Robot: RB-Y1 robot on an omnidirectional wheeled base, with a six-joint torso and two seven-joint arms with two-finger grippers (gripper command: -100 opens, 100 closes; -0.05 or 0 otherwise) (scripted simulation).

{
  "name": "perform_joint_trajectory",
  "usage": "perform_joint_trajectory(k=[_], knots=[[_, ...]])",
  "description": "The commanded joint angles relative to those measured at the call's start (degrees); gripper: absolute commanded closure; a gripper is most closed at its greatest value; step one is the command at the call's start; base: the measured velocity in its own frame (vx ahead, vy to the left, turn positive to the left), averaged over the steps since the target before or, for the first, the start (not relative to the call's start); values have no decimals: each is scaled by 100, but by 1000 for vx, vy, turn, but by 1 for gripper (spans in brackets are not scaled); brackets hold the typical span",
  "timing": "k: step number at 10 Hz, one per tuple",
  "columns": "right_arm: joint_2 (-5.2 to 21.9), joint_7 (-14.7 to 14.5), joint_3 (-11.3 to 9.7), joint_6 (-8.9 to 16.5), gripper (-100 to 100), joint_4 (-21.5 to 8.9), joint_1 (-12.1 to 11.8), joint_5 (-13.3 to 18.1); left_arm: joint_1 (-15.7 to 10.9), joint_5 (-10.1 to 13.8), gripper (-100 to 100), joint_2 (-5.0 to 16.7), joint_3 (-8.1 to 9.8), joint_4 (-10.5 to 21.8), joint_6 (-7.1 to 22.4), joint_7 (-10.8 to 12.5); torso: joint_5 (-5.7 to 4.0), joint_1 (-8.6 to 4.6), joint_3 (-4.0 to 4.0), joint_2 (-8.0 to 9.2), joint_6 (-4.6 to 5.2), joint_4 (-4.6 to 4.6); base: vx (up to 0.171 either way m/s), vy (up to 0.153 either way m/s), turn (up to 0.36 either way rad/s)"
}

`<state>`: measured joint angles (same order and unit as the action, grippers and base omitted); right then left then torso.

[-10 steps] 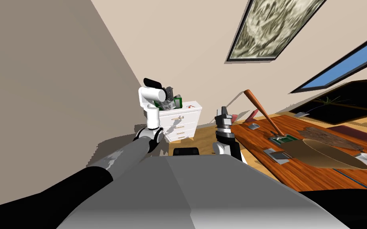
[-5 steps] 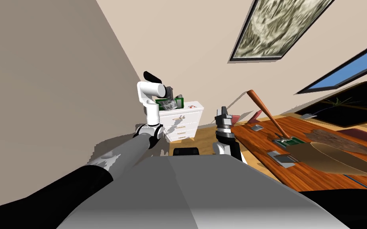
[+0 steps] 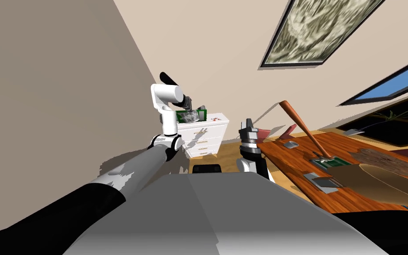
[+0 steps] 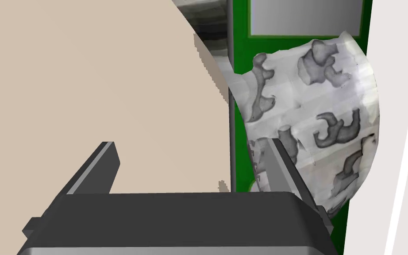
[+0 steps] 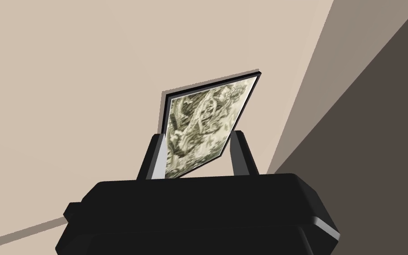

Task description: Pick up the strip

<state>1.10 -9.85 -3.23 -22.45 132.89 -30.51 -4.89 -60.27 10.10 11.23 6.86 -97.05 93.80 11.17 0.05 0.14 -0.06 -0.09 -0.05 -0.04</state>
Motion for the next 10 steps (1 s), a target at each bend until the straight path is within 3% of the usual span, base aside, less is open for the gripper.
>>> perform_joint_trajectory(k=[1, 4, 9, 10], knots=[[0, 0, 0, 0, 0, 0, 0, 0, -106, -11, -100, 10, 35, 112, 219, 16, 0, 0, 0, 0, 0, 0, 26, 23, 26], [0, 0, 0, 0, 0, 0, 0, 0, -427, -59, -100, 34, 156, 474, 708, 61, 0, -3, -1, -1, 1, -1, 32, 24, 48], [0, 0, 0, 0, 0, 0, 0, 0, -672, -101, -100, 42, 256, 764, 1289, 95, 0, -1, -2, -3, 0, -1, 32, 22, 32], [0, 0, 0, 0, 0, 0, 0, 0, -763, -118, -100, 41, 296, 875, 1543, 108, 0, -3, -2, -3, 1, -2, 33, 18, 33]])
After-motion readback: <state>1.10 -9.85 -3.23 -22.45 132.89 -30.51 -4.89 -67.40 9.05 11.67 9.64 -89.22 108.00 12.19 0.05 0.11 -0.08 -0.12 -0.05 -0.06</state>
